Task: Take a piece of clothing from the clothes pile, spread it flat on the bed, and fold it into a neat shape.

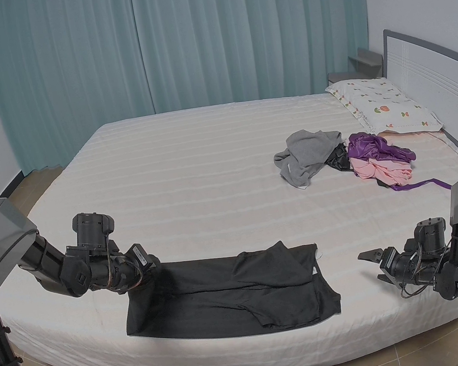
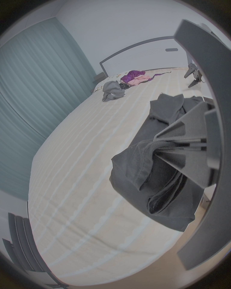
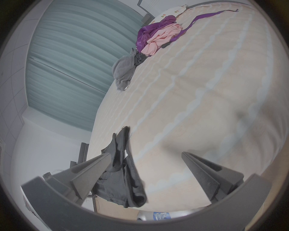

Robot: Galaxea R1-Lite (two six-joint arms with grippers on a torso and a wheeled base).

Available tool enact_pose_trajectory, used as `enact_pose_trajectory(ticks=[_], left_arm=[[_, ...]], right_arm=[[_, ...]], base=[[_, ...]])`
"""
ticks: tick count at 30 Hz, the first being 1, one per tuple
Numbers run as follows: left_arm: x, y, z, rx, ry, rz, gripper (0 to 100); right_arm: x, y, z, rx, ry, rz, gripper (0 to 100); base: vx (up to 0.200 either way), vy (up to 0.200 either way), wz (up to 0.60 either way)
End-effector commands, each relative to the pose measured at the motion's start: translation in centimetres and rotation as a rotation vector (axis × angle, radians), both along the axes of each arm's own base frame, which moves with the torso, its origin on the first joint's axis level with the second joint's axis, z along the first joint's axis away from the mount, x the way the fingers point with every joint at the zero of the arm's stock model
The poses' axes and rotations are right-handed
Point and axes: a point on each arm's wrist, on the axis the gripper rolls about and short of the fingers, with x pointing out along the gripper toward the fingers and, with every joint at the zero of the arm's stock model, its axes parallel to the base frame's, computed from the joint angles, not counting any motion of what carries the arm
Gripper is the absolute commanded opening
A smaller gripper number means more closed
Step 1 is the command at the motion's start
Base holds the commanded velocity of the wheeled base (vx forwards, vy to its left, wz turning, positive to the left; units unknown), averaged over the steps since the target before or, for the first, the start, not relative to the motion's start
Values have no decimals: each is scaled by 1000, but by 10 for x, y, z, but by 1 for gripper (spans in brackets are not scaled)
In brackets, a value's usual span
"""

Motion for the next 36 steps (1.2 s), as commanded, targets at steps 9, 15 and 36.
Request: enact_pose_trajectory(ticks=[9,15,36], left_arm=[[10,-46,35,-26,7,-89,0],[14,-78,39,-15,13,-104,0],[18,-138,-4,66,61,-173,100]], right_arm=[[0,2,-3,-5,-2,3,100],[0,2,-3,-5,-2,3,100],[0,2,-3,-7,-1,4,100]], base=[[0,-200,0],[0,-200,0],[0,-67,0]])
